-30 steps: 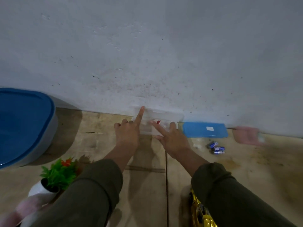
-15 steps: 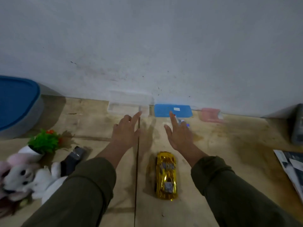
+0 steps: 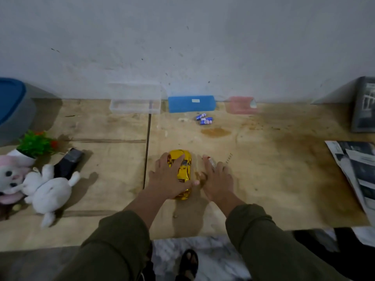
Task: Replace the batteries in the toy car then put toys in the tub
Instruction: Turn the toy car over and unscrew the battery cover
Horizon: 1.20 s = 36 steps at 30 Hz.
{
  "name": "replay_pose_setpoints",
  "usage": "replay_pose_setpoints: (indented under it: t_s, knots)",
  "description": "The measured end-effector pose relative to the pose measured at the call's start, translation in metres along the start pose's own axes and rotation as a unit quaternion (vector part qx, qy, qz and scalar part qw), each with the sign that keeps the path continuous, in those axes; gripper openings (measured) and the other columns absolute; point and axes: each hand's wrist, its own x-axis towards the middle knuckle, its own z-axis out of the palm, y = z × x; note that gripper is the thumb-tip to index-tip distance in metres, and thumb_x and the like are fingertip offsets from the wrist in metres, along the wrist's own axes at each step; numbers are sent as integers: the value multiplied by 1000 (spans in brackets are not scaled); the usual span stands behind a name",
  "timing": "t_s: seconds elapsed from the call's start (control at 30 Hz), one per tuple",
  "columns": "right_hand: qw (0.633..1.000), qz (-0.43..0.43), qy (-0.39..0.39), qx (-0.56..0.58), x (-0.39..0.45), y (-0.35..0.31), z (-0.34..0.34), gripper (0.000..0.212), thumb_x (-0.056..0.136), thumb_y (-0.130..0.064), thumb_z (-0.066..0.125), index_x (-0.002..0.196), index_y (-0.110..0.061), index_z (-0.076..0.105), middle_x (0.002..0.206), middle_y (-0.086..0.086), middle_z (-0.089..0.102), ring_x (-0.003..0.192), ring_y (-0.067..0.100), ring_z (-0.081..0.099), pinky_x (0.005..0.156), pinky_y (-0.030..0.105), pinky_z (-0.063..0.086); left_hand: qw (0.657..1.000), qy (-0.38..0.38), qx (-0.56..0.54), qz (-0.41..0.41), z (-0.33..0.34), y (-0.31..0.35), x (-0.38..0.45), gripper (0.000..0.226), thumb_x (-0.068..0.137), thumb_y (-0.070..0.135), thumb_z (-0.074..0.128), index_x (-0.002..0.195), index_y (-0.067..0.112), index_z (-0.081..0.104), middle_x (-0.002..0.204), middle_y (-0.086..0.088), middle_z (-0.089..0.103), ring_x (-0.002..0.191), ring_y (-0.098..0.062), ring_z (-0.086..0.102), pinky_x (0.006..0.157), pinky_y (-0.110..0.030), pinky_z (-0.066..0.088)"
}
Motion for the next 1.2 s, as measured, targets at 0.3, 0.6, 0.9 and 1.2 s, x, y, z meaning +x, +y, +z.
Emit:
replay_pose_setpoints:
  t_s: [0.3,0.6,0.9,1.2]
  knots:
    - [998,-34,58,-6,1,4,5,55,99,-47,19,149,-29,5,123,13,38,98,26,41,83,35,39,998,-3,-31,-54,6,10,0,105,69,72,61,149,42,0,141,-17,20,129,-37,29,107,-44,33]
    - [965,-117,95,215,24,-33,-37,61,89,-63,16,146,-41,18,139,9,32,125,27,33,99,43,33,869,-21,-493,-38,-26,-16,-3,86,80,23,66,148,40,16,140,-2,45,116,-23,53,94,-39,48]
    - [840,-90,-12,534,52,-104,-93,60,91,-47,50,145,-30,28,140,10,42,125,25,44,104,35,39,753,-106,-650,4,-80,-43,8,82,76,18,65,145,39,27,130,-10,57,116,-31,59,95,-45,50]
    - [893,-20,62,445,72,-125,-92,49,93,-24,54,139,-30,41,128,13,49,116,28,51,98,32,41,942,5,-320,102,-95,-65,20,54,101,27,40,149,33,16,147,-7,41,123,-25,52,90,-23,44]
